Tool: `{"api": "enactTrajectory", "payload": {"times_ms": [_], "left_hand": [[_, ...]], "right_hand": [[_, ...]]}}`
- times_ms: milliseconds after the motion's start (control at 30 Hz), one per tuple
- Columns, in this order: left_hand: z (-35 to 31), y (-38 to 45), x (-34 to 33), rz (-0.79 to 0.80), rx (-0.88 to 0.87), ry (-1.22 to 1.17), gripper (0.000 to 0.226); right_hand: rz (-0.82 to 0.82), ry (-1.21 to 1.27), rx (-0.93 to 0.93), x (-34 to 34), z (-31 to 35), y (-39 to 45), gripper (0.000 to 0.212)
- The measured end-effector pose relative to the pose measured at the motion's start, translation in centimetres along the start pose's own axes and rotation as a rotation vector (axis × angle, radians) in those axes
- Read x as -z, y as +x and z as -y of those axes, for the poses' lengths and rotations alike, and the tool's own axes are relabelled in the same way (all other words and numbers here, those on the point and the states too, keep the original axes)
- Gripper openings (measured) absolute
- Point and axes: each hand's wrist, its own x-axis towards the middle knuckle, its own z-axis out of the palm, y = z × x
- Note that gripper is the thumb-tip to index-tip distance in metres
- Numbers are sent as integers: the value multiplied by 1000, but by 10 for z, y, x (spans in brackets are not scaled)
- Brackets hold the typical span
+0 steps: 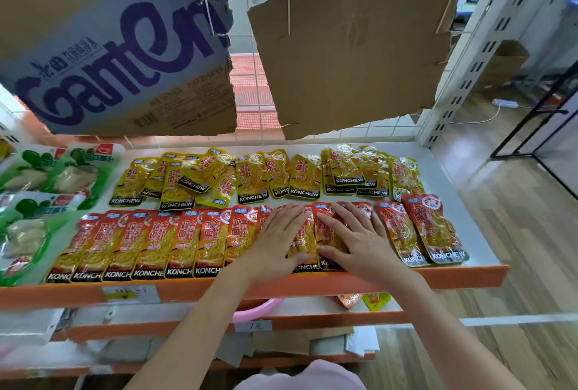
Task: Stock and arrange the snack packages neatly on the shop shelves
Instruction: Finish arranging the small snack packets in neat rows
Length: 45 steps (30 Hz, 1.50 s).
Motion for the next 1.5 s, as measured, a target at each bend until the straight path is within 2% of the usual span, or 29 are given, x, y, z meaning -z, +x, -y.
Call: {"api": "enactTrajectory", "payload": {"times_ms": [200, 367, 533, 633, 700, 800, 900, 1300, 1400, 1433, 1500], "left_hand": [[8, 0, 3, 96, -32, 15, 84], [7, 2, 3, 86, -27, 28, 86], [2, 4, 6, 103, 7, 57, 90], [-5, 8, 11, 38, 10, 15, 84], [-16, 13, 11, -63, 6, -48, 75], [-32, 22, 4, -90, 1, -65, 73], [-38, 25, -8, 25, 11, 58, 83], [-40, 26, -9, -8, 35, 20, 81], [-50, 30, -7, -117, 48, -59, 72], [-55, 35, -7, -136, 35, -64, 70], [-68, 45, -9, -128, 10, -29, 70]], "right_hand": [[-1, -13, 60, 0, -2, -7, 65], [-5, -2, 31, 4, 0, -7, 68], [62, 66, 51, 12, -1, -13, 58], [0, 251, 32, 26, -10, -15, 42], [-74, 321, 8, 35, -20, -18, 41], [-16, 246, 8, 35, -28, -26, 51], [57, 136, 6, 21, -30, -30, 57], [-74, 98, 49, 18, -36, -36, 53], [-256, 201, -98, 30, -50, -39, 44], [-270, 202, -162, 33, -56, -40, 45], [-183, 118, -252, 35, -66, -40, 55]]}}
